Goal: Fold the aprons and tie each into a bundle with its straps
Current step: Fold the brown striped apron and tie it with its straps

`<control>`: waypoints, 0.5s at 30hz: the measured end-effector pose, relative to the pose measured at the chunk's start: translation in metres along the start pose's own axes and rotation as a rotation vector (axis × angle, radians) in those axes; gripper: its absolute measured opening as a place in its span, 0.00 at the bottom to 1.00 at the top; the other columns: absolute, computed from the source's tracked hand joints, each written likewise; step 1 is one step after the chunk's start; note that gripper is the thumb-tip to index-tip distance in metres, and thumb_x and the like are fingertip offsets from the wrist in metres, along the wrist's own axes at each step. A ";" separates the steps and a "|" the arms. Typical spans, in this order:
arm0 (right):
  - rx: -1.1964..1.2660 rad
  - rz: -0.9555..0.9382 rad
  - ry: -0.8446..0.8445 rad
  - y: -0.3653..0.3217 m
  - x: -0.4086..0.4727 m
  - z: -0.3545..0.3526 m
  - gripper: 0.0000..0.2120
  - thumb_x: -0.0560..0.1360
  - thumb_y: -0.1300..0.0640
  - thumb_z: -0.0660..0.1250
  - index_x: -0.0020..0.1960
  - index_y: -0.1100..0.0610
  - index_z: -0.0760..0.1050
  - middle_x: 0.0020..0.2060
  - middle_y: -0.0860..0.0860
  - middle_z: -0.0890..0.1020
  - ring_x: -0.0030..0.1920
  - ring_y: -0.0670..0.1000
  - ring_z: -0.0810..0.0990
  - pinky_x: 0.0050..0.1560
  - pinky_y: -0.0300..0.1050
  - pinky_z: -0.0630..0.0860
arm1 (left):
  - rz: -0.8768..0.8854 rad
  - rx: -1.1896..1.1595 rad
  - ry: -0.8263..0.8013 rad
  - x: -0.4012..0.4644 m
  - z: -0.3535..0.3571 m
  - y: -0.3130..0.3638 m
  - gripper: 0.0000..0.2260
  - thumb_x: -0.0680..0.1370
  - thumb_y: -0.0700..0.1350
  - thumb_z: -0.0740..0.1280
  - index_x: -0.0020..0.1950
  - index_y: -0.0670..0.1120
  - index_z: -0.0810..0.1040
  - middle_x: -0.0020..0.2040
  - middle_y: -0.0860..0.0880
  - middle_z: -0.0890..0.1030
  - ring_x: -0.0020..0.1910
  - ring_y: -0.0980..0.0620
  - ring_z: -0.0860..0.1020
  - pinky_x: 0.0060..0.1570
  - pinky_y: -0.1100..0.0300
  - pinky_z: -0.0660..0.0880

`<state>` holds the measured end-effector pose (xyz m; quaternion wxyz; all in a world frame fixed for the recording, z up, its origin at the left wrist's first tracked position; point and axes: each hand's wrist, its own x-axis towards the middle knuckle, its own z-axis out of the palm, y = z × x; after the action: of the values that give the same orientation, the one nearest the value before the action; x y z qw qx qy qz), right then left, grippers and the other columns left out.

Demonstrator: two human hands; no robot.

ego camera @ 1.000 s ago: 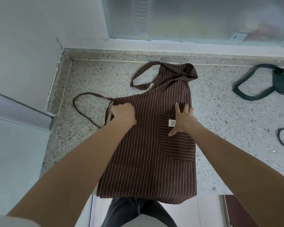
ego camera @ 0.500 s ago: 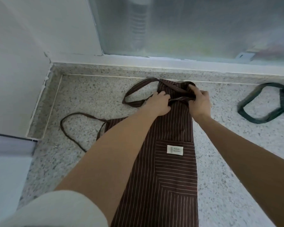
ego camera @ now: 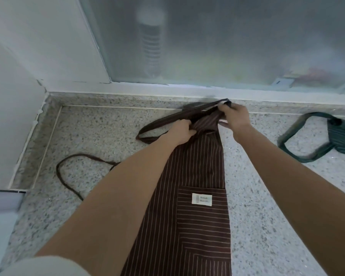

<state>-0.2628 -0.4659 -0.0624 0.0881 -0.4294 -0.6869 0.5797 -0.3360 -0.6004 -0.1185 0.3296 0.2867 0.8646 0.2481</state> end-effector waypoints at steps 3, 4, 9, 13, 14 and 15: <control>0.358 0.096 -0.051 -0.011 -0.008 -0.001 0.07 0.77 0.57 0.65 0.41 0.56 0.74 0.37 0.49 0.79 0.38 0.45 0.78 0.42 0.39 0.77 | -0.072 -0.055 -0.007 0.002 -0.003 0.005 0.24 0.76 0.49 0.66 0.70 0.45 0.67 0.69 0.40 0.65 0.68 0.41 0.63 0.64 0.51 0.65; 0.334 0.092 -0.056 -0.012 -0.011 -0.001 0.07 0.77 0.57 0.65 0.41 0.56 0.75 0.37 0.49 0.79 0.39 0.44 0.78 0.40 0.37 0.76 | -0.107 -0.058 -0.008 0.002 -0.005 0.008 0.26 0.74 0.49 0.65 0.72 0.48 0.65 0.73 0.43 0.59 0.72 0.40 0.57 0.68 0.47 0.59; 0.187 0.056 -0.044 -0.004 -0.010 -0.003 0.07 0.76 0.58 0.65 0.40 0.58 0.75 0.38 0.48 0.79 0.41 0.42 0.78 0.40 0.37 0.74 | -0.147 -0.065 0.135 0.008 -0.012 0.009 0.24 0.75 0.41 0.57 0.72 0.53 0.66 0.74 0.47 0.55 0.71 0.42 0.55 0.71 0.45 0.55; 0.101 -0.015 -0.075 -0.001 -0.011 -0.006 0.05 0.76 0.59 0.65 0.49 0.61 0.75 0.38 0.44 0.79 0.41 0.41 0.78 0.39 0.36 0.73 | 0.010 0.183 0.274 0.010 -0.022 0.009 0.23 0.76 0.36 0.59 0.71 0.49 0.69 0.73 0.46 0.58 0.69 0.43 0.60 0.66 0.48 0.65; 0.075 -0.043 -0.082 -0.002 -0.013 -0.006 0.05 0.76 0.60 0.65 0.50 0.61 0.76 0.39 0.42 0.78 0.38 0.38 0.78 0.37 0.34 0.72 | 0.054 0.229 0.274 0.010 -0.026 0.010 0.24 0.76 0.36 0.60 0.71 0.49 0.68 0.73 0.47 0.57 0.69 0.43 0.59 0.67 0.48 0.64; 0.045 -0.075 -0.099 -0.002 -0.012 -0.006 0.05 0.76 0.60 0.65 0.48 0.62 0.76 0.41 0.41 0.77 0.36 0.36 0.78 0.34 0.32 0.71 | 0.089 0.276 0.253 0.010 -0.031 0.012 0.24 0.76 0.36 0.60 0.71 0.50 0.68 0.74 0.47 0.56 0.69 0.43 0.59 0.67 0.47 0.63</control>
<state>-0.2526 -0.4693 -0.0541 0.0854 -0.3721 -0.6927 0.6120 -0.3603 -0.5925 -0.0950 0.1644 0.3335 0.9115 0.1756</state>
